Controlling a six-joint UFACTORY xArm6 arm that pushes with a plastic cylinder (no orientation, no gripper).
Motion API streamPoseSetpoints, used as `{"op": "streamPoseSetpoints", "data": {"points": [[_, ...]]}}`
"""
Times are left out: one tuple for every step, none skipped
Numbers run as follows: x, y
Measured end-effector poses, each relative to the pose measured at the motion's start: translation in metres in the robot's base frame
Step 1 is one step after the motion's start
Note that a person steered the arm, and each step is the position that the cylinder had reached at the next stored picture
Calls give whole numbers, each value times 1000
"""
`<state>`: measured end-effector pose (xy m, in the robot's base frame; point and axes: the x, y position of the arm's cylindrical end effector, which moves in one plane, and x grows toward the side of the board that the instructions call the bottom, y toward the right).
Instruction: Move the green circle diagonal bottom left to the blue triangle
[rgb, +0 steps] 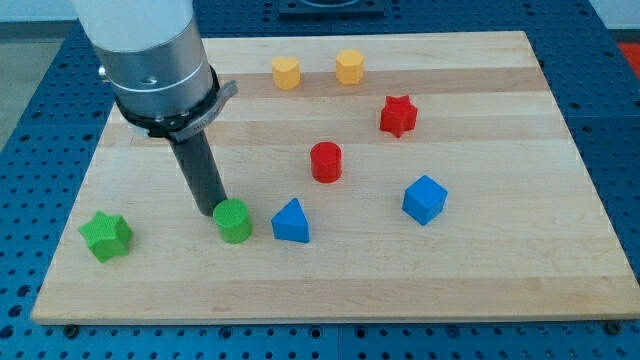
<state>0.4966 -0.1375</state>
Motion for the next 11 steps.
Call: {"op": "streamPoseSetpoints", "data": {"points": [[-9,1],[-19,25],[-19,50],[-19,73],[-17,72],[-15,63],[-13,49],[12,37],[30,31],[30,29],[30,29]]}}
